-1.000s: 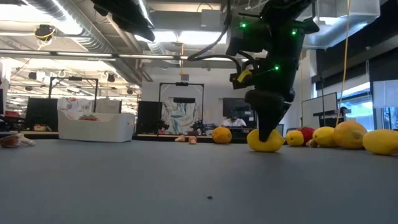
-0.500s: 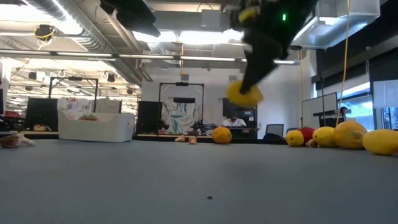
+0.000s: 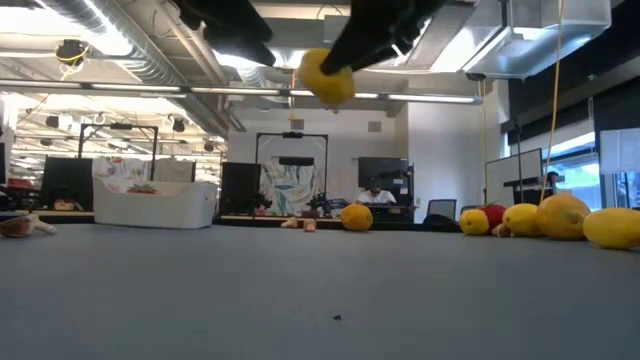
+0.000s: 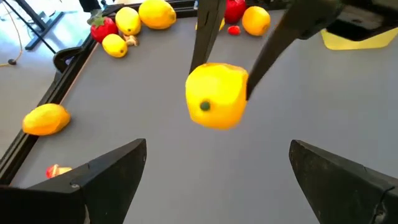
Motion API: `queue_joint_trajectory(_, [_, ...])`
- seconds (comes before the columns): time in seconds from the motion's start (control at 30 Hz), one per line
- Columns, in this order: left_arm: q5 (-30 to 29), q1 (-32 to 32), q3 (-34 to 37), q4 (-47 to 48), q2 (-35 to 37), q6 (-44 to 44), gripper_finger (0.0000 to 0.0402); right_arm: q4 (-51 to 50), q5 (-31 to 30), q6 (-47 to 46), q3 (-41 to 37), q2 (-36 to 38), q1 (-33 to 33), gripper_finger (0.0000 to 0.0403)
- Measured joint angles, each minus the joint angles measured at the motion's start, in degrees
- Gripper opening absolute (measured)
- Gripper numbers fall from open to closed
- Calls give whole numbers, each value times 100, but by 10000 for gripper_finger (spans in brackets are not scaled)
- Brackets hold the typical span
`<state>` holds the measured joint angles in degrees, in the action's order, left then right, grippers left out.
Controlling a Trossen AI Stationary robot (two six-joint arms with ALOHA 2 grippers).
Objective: Sort produce into baskets
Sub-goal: Put the yellow lemon into the orange bin
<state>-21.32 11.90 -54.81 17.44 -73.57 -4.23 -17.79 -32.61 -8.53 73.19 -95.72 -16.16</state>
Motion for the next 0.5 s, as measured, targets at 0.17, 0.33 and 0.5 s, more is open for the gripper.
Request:
queue_joint_trajectory(0.17, [158, 0, 1, -451, -256, 101, 386, 240, 172, 153, 0, 0, 0, 162])
queue_joint_trajectory(0.33, [293, 0, 1, -703, -385, 151, 340, 383, 224, 247, 0, 0, 2, 163])
queue_joint_trajectory(0.5, [336, 0, 2, -732, -386, 162, 290, 538, 415, 305, 0, 0, 2, 163])
